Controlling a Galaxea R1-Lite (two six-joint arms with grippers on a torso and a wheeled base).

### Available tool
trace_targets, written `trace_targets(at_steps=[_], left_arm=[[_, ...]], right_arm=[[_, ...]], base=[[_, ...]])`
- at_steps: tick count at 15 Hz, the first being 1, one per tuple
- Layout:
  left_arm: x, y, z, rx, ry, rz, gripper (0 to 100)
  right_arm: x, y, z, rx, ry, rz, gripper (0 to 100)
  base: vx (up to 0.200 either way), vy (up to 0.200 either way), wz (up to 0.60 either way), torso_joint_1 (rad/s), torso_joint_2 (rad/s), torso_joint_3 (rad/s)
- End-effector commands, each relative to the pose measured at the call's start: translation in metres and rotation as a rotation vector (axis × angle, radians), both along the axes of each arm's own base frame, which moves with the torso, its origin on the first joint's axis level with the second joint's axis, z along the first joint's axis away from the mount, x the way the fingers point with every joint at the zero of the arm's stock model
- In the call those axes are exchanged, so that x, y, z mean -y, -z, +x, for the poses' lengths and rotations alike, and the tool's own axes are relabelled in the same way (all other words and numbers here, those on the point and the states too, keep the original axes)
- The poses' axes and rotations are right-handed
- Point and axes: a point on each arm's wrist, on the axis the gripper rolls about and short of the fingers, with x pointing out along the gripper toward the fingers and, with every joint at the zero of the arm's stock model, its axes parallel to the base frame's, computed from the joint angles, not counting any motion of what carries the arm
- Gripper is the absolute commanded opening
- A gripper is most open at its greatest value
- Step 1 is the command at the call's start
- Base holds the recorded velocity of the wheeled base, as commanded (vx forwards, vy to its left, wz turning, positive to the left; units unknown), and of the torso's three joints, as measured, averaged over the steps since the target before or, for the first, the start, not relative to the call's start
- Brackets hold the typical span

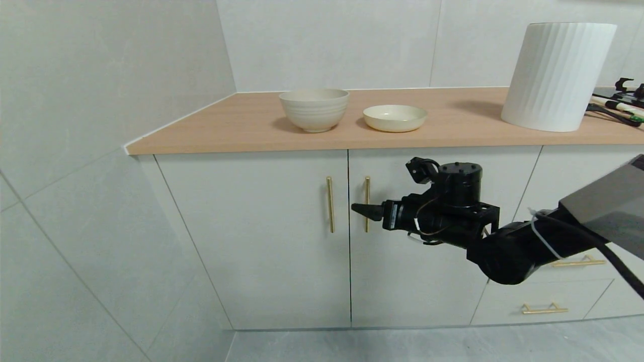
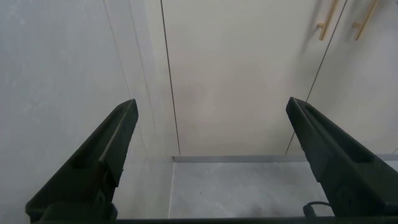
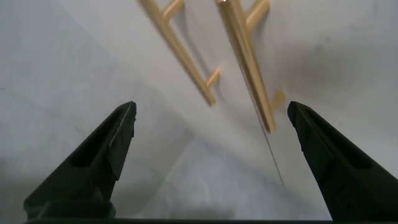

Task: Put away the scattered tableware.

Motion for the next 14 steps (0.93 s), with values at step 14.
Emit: trace_targets(at_steps=[14], left_arm=[[0.0,0.0,0.0,-0.001,-0.001,-0.001,100]], right_arm=[[-0.035,0.025,0.012,-0.031,0.012,0.097,100]], base=[[0.0,0.0,0.0,0.0,0.0,0.0]])
